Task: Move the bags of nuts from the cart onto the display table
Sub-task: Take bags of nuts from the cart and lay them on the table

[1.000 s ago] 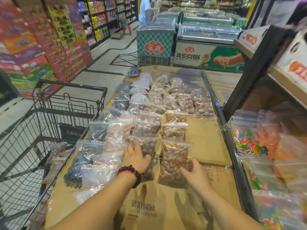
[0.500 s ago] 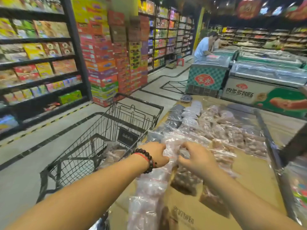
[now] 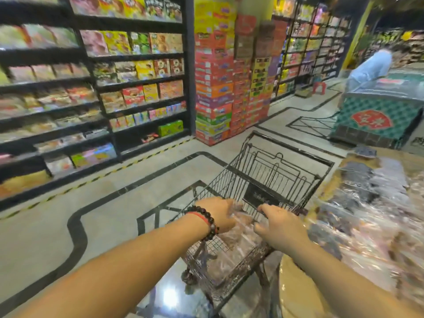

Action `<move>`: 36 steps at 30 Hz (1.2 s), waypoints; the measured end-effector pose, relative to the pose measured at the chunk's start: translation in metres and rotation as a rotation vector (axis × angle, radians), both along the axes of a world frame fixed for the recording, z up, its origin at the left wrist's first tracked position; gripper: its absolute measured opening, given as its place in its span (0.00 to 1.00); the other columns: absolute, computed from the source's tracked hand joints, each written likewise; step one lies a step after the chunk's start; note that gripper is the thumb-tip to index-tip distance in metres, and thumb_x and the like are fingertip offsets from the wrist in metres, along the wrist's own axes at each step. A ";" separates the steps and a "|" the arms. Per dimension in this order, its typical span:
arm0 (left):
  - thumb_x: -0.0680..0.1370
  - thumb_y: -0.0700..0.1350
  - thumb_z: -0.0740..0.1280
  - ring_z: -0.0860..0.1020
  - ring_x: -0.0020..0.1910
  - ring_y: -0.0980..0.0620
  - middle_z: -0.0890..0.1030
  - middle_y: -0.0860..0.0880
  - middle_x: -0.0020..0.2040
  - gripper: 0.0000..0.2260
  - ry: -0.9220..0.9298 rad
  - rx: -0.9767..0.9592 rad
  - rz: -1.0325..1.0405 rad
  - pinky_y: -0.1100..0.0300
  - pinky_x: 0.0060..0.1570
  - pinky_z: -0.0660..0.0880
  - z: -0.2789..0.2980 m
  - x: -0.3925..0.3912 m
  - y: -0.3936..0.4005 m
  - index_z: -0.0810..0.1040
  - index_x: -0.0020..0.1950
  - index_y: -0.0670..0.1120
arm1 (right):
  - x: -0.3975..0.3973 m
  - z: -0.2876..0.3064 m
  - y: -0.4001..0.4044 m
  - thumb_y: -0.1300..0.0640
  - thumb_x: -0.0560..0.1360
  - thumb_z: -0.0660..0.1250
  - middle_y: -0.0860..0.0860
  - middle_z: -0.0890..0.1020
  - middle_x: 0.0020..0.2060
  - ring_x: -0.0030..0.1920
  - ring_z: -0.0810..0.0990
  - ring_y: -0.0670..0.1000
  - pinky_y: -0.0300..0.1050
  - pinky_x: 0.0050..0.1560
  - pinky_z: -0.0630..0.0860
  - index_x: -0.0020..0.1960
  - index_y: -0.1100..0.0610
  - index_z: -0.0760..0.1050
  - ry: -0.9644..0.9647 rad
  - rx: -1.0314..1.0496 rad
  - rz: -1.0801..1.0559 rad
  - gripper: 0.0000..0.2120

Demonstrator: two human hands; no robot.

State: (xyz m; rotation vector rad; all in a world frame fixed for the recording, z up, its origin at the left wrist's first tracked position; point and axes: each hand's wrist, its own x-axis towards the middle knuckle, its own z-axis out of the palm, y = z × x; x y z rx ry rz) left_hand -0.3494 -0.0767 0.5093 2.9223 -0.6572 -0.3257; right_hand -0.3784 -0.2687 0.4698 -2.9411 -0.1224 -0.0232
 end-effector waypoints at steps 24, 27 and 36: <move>0.81 0.58 0.57 0.78 0.55 0.47 0.79 0.46 0.58 0.20 0.166 0.137 -0.198 0.55 0.51 0.76 -0.090 0.263 -0.005 0.74 0.66 0.47 | 0.221 -0.112 0.006 0.42 0.76 0.60 0.48 0.73 0.38 0.38 0.73 0.52 0.49 0.40 0.70 0.60 0.53 0.72 0.146 -0.010 -0.235 0.19; 0.81 0.57 0.60 0.75 0.46 0.51 0.78 0.50 0.52 0.16 0.212 0.115 -0.246 0.58 0.44 0.75 -0.114 0.296 -0.014 0.75 0.63 0.49 | 0.238 -0.128 0.009 0.40 0.76 0.59 0.49 0.77 0.42 0.41 0.76 0.54 0.48 0.40 0.70 0.61 0.53 0.72 0.207 -0.023 -0.269 0.21; 0.80 0.55 0.61 0.78 0.52 0.46 0.79 0.44 0.57 0.17 0.304 0.245 -0.465 0.51 0.56 0.79 -0.185 0.406 -0.023 0.73 0.63 0.46 | 0.281 -0.180 0.041 0.43 0.77 0.59 0.56 0.77 0.63 0.58 0.79 0.60 0.56 0.56 0.75 0.75 0.47 0.58 0.375 0.039 -0.510 0.28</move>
